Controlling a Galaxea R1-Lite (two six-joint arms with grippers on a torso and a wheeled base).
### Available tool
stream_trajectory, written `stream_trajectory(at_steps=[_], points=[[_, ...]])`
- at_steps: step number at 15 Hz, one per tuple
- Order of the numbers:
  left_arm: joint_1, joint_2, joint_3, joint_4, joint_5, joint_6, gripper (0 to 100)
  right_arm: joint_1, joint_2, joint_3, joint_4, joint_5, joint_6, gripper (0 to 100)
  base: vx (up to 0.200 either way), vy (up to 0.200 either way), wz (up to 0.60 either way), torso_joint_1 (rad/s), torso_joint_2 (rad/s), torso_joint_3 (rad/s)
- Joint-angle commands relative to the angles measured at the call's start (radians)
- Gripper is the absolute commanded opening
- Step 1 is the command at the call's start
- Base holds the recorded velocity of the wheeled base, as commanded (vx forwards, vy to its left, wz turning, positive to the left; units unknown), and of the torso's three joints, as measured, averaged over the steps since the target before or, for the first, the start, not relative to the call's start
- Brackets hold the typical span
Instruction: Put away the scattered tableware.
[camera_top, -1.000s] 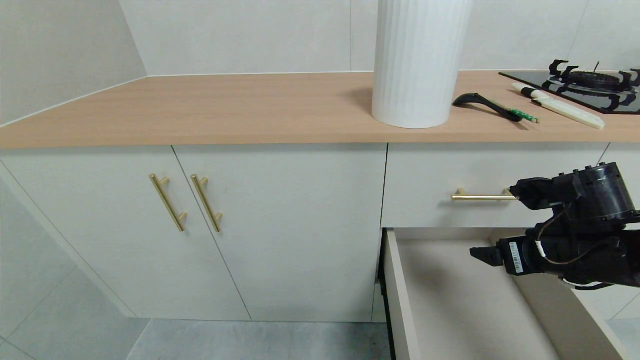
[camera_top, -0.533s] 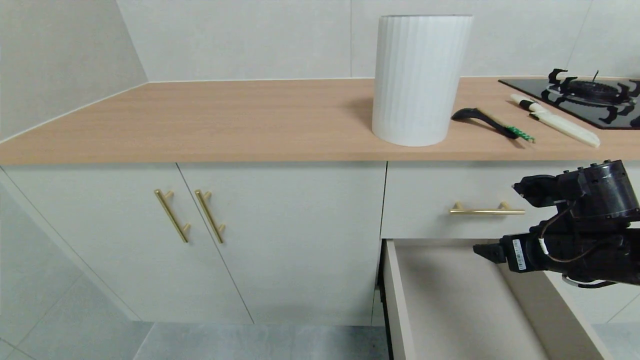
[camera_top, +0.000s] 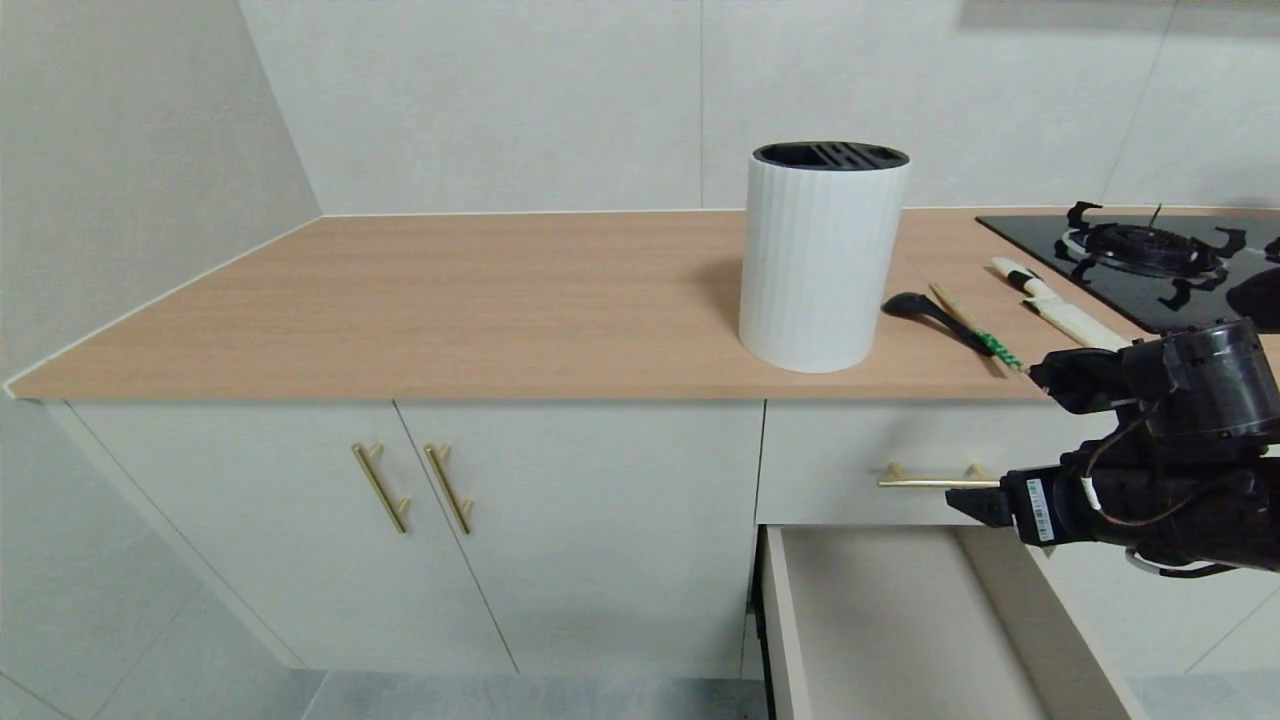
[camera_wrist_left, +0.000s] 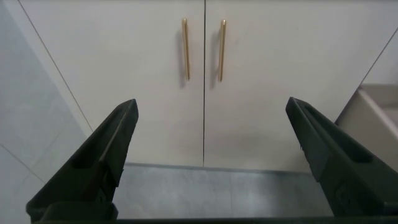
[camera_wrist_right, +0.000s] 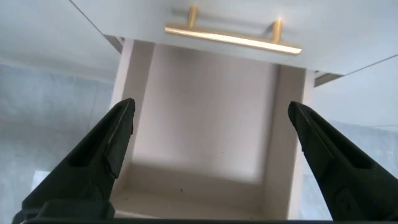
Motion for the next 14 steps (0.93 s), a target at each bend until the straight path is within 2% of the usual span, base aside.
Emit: stream_trajectory(at_steps=[1,5,8,9,11,14], points=[[0.0,0.001,0.0,0.001,0.001,-0.001,100,0.001,0.002,-0.003,-0.001,0.0,0.0,100,0.0,0.0,0.0,0.203,-0.47,-0.281],[0.0,0.001,0.0,0.001,0.001,-0.001,100,0.001,0.003,-0.006,-0.013,0.0,-0.005,100,0.0,0.0,0.0,0.19,-0.44,-0.255],[0.0,0.001,0.0,0.001,0.001,-0.001,100,-0.004,0.023,-0.011,-0.093,-0.011,-0.008,100,0.0,0.0,0.0,0.045,-0.1,-0.05],[0.0,0.001,0.0,0.001,0.001,-0.001,100,-0.009,0.028,-0.016,-0.113,-0.026,-0.008,100,0.0,0.0,0.0,0.0,0.0,0.0],[0.0,0.001,0.0,0.001,0.001,-0.001,100,-0.022,0.083,-0.035,-0.215,-0.129,-0.004,100,0.0,0.0,0.0,0.0,0.0,0.0],[0.0,0.001,0.0,0.001,0.001,-0.001,100,-0.056,0.151,-0.035,-0.349,-0.177,-0.002,100,0.0,0.0,0.0,0.0,0.0,0.0]])
